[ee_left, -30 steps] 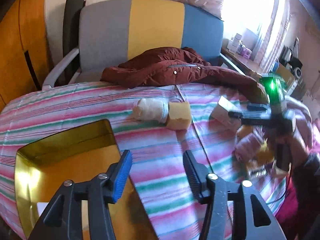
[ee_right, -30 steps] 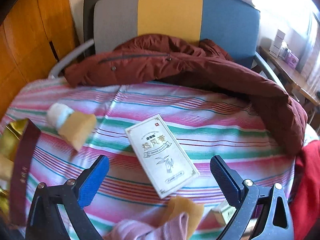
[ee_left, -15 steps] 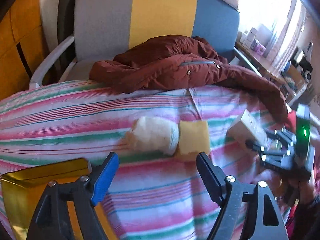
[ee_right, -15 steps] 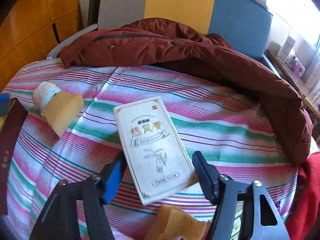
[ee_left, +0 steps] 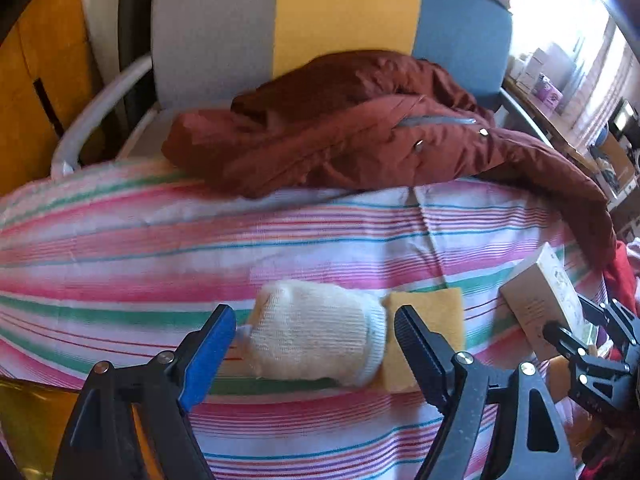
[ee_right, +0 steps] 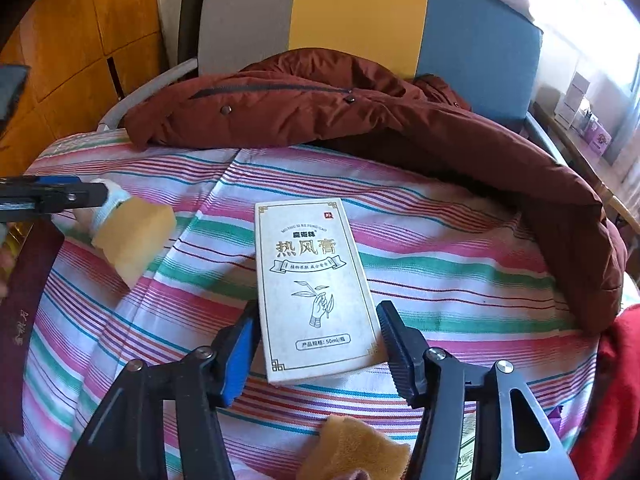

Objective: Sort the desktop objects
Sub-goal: 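Grasp the white medicine box with the right gripper while the left grasps the rolled sock, then carry the medicine box and rolled sock to the gold tray and release, then reach both grippers to the pile of crackers and sponges, then grasp the cracker packet with the left gripper while the right grasps a yellow sponge, then carry the cracker packet and sponge over the gold tray and release both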

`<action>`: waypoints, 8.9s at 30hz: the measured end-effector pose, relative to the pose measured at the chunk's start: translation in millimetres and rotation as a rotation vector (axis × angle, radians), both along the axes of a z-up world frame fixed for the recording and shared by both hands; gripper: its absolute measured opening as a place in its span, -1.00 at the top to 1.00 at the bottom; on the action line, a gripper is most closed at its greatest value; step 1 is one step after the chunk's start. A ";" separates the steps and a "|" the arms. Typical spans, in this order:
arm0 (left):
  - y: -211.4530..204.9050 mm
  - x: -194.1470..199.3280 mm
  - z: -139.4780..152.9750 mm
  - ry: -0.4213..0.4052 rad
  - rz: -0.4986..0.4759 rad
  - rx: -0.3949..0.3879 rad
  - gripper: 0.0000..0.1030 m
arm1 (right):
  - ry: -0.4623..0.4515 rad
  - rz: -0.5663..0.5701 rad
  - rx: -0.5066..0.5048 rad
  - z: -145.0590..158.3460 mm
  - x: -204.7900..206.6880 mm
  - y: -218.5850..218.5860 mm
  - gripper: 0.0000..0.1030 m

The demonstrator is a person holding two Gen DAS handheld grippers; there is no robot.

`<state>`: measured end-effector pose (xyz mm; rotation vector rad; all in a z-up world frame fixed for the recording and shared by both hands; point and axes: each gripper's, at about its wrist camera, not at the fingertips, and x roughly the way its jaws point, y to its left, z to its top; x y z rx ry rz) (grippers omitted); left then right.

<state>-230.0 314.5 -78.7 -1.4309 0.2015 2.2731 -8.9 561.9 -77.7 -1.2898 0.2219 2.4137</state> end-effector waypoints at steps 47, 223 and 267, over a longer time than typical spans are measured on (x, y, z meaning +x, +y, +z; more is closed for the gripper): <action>-281.6 110.3 72.2 0.179 0.282 0.043 -0.30 | 0.264 0.356 -0.245 92.0 -29.8 -202.9 0.01; -25.2 277.3 -14.3 0.013 -0.640 0.122 0.11 | -0.462 -0.019 -0.075 -12.8 205.5 -87.8 -0.16; -344.7 145.5 30.9 0.132 0.301 0.178 -0.06 | 0.245 0.252 -0.656 76.2 -141.7 -329.4 -0.79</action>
